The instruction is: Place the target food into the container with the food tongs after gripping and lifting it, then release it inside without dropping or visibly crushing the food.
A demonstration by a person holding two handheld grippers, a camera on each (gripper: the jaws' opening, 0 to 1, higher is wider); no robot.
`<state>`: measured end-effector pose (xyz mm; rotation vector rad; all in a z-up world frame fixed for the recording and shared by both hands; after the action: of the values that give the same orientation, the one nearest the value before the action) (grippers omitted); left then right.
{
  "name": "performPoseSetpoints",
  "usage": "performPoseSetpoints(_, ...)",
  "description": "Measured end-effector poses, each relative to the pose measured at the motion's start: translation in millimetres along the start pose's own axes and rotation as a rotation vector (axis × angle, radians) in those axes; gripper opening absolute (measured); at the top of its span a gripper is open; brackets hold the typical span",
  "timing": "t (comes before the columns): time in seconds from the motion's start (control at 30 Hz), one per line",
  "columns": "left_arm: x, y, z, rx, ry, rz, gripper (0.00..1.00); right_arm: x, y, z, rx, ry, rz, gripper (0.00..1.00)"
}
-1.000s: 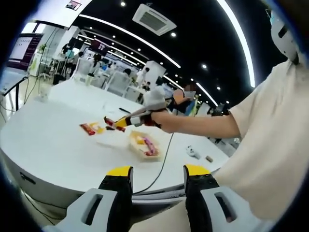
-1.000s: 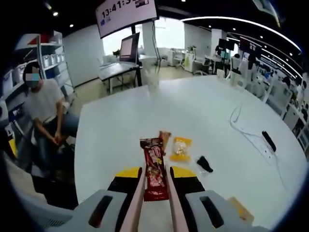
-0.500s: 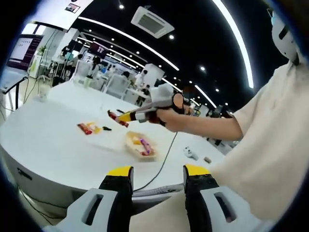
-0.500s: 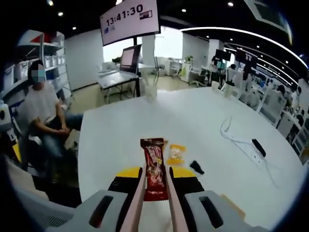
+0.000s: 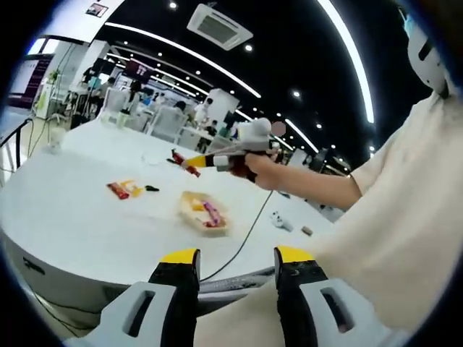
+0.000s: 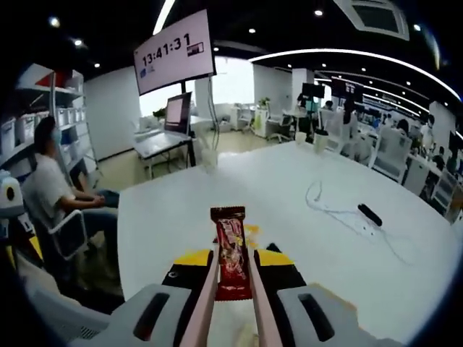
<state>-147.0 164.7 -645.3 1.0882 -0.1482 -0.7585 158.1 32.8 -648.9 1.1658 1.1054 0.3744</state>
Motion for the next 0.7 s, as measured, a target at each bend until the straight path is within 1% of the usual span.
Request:
performPoseSetpoints(0.13,6,1.1,2.2,0.007,-0.009,-0.01,0.4,-18,5.1,2,0.015,-0.019,0.039,0.21)
performPoseSetpoints(0.17,9,0.6,4.4,0.011,-0.021,-0.025,0.4,-23,5.6,2,0.019,-0.026,0.048,0.21)
performPoseSetpoints(0.33,19,0.4,9.4,0.033,-0.053,-0.06,0.4,-43,1.8,5,0.042,-0.058,0.075,0.21)
performPoseSetpoints(0.47,22,1.2,10.5,0.038,-0.065,-0.069,0.4,-54,-2.6,8,0.044,-0.074,0.079,0.21)
performPoseSetpoints(0.63,23,0.0,11.7,0.041,-0.072,-0.077,0.4,-69,-9.2,18,0.022,-0.11,0.063,0.21)
performPoseSetpoints(0.7,22,-1.7,12.1,0.038,-0.073,-0.078,0.4,-73,-11.1,24,0.029,-0.117,0.065,0.21)
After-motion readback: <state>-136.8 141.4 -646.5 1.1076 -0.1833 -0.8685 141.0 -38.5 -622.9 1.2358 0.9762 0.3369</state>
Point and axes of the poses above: the point that each gripper's makers call its tool centre point, and the gripper's own axes: x roughly forward along the fingers, z roughly to its right, y roughly out of its top, the point moved 6 cm from there along -x, roughly backward along the fingers, and after that the axes turned 1 degree about -z, right-handed, at the moved point
